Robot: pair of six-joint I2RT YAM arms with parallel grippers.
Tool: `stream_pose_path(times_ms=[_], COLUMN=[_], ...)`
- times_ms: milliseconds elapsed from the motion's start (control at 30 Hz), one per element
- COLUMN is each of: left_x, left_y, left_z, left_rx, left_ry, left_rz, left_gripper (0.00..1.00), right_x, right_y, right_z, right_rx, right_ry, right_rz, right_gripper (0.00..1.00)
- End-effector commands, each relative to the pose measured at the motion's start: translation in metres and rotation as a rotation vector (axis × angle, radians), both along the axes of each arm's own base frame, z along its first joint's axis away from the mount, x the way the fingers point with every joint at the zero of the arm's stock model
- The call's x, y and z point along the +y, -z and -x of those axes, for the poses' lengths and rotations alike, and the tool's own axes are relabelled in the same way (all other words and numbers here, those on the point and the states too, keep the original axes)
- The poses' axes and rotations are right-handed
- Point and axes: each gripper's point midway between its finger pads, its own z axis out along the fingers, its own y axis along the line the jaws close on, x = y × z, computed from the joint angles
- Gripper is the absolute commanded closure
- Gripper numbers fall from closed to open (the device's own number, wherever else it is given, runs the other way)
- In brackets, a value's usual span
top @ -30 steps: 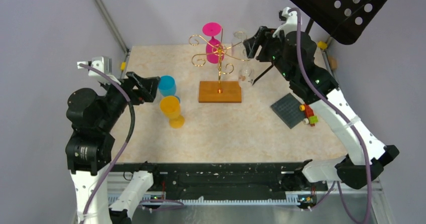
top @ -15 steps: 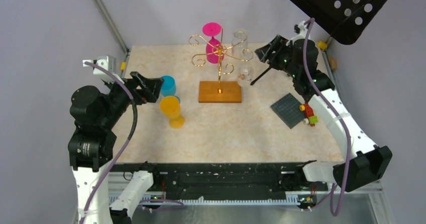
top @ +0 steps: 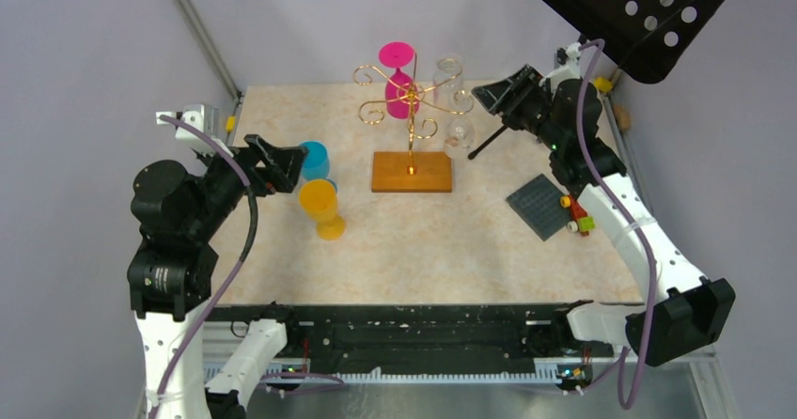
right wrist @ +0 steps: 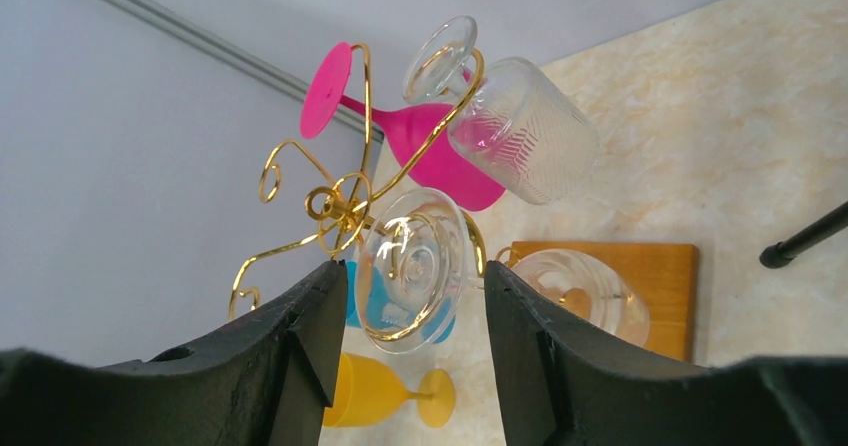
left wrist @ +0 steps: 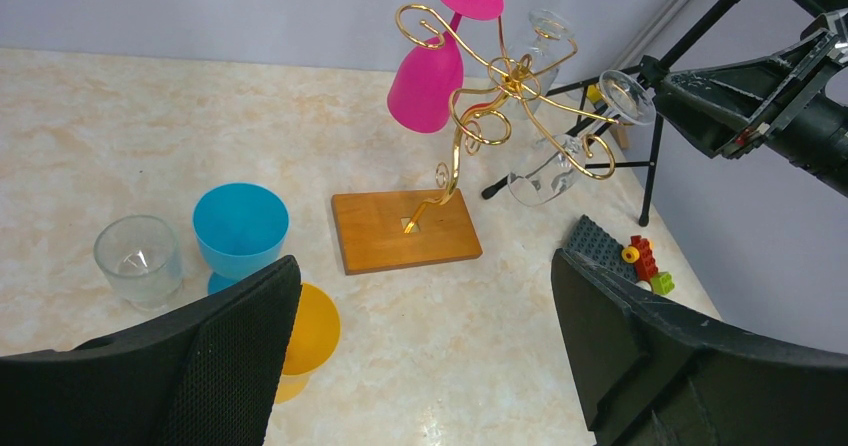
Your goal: Take the wine glass off the wine glass rack
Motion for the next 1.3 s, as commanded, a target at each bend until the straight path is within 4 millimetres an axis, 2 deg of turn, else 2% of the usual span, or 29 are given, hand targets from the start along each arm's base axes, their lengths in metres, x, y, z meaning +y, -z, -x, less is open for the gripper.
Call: stream_pose_path(times_ms=[0, 133, 233, 367, 600, 1267], left_x=[-0.003, -0.003, -0.003, -0.004, -0.005, -0.006], left_y=[-0.008, -0.008, -0.008, -0.008, -0.008, -0.009], left_z=[-0.004, -0.004, -0.004, -0.004, -0.004, -0.004], left_rx=[-0.035, -0.036, -0.034, -0.033, -0.031, -0.029], left_ry=[0.014, 0.012, 0.013, 0.018, 0.021, 0.025], left_rz=[0.008, 0.008, 0.011, 0.015, 0.016, 0.021], left_gripper=[0.01, 0.01, 0.01, 0.01, 0.01, 0.01], right_x=[0.001, 0.002, 0.004, 0.005, 0.0, 0.007], right_y=[-0.013, -0.009, -0.003, -0.008, -0.008, -0.001], right_z=[0.001, -0.002, -0.003, -0.003, -0.004, -0.014], right_rx=[-0.037, -0.032, -0.018, -0.045, -0.045, -0.026], right_ry=[-0.015, -0.017, -0.032, -0.04, -0.022, -0.043], right_rz=[-0.058, -0.068, -0.075, -0.096, -0.118, -0.185], right_gripper=[0.47, 0.51, 0.6, 0.73, 0.84, 0.72])
